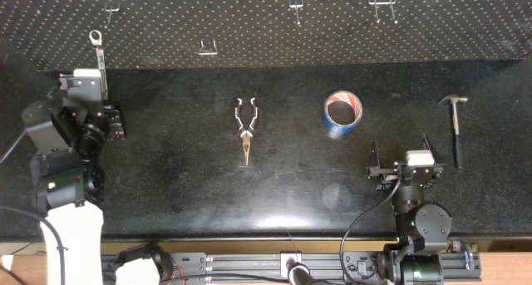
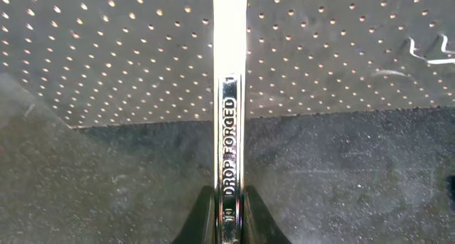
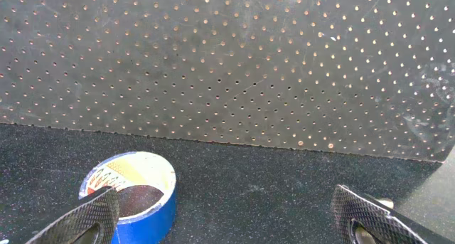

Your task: Place Tools Onto Pegboard

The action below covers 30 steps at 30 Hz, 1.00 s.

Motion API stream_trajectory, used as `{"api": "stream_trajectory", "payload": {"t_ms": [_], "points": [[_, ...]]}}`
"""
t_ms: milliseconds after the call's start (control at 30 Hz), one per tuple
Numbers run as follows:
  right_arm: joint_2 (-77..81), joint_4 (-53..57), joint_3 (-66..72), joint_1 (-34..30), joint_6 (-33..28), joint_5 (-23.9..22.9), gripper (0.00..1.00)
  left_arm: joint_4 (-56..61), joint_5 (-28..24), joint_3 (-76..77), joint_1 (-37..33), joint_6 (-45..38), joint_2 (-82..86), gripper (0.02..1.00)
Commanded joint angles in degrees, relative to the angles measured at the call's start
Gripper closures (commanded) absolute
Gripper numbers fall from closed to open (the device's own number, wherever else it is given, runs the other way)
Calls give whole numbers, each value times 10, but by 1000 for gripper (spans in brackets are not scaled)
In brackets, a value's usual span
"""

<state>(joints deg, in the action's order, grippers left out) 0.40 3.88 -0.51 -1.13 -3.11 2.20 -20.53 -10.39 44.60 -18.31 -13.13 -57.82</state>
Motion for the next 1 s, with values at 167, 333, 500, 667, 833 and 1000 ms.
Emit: {"api": "stream_trajectory", "payload": {"t_ms": [167, 333, 500, 667, 833, 1000], "points": [[-3, 1, 3, -2, -2, -3, 25, 2, -23, -11, 16, 7, 6, 989], [-3, 1, 3, -2, -2, -3, 25, 9, -3, -11, 23, 7, 2, 991], [-3, 1, 3, -2, -2, -3, 25, 19, 23, -11, 22, 8, -3, 989], [-3, 1, 3, -2, -2, -3, 27, 22, 24, -11, 22, 23, -16, 989], [-3, 1, 3, -2, -2, -3, 27, 50, 19, -11, 22, 39, -31, 989], [-3, 1, 3, -2, -2, -3, 25, 69, 15, -11, 22, 39, -35, 989]]}}
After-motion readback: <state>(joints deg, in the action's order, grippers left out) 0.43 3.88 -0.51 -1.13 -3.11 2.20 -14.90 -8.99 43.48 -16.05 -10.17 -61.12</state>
